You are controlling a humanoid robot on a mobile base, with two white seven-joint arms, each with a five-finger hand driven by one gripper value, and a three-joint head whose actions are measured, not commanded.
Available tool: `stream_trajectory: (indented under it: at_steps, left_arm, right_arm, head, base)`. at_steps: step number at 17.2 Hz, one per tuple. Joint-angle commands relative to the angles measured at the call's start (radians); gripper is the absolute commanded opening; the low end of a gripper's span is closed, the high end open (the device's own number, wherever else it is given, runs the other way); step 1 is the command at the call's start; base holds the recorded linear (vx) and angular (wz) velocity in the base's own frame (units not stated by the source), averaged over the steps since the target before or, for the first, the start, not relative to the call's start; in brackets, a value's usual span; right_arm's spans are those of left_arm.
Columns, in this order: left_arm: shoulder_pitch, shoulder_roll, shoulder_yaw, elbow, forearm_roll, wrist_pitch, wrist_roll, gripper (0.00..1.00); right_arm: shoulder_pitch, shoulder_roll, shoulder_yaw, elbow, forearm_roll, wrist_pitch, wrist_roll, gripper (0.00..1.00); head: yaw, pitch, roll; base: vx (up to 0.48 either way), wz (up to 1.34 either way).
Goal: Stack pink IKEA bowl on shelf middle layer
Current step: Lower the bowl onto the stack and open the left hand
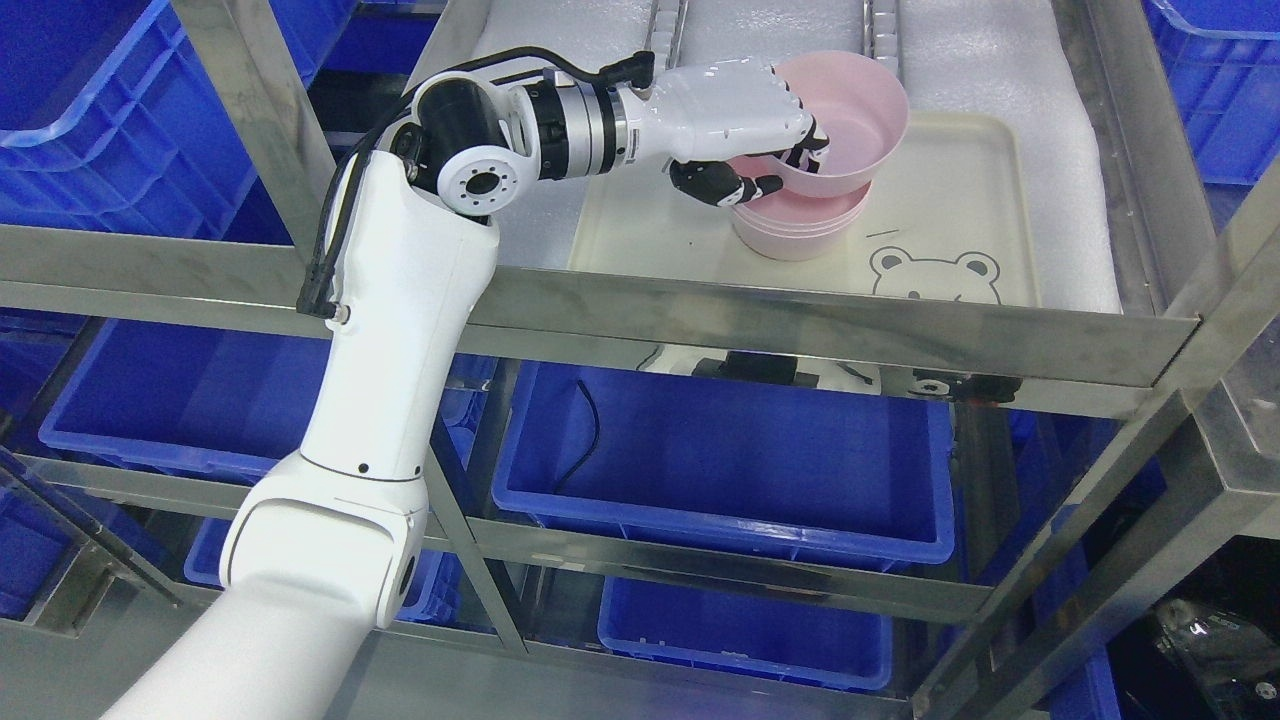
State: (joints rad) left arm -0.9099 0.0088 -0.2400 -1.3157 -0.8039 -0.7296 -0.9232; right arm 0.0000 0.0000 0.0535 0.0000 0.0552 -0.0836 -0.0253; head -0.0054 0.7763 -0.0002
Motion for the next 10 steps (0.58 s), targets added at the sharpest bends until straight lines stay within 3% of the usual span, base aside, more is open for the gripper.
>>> stream_trajectory:
  at_steps: [1,10]
  left_arm:
    - [0.005,0.023,0.048,-0.057,0.005,0.001,-0.010,0.03]
    - [0.057,0.030,0.034,-0.065,0.064,-0.002,-0.023,0.04]
  right_arm:
    - [0.023,-0.017,0.000,-0.017,0.000,0.001,-0.001,1.00]
    - [0.023,-0.017,0.000,-0.017,0.000,0.001,-0.001,1.00]
  head:
    - [0.0000,0.000,0.000]
    - [0.0000,0.000,0.000]
  base:
    - [0.000,0.00]
    - [0.000,0.00]
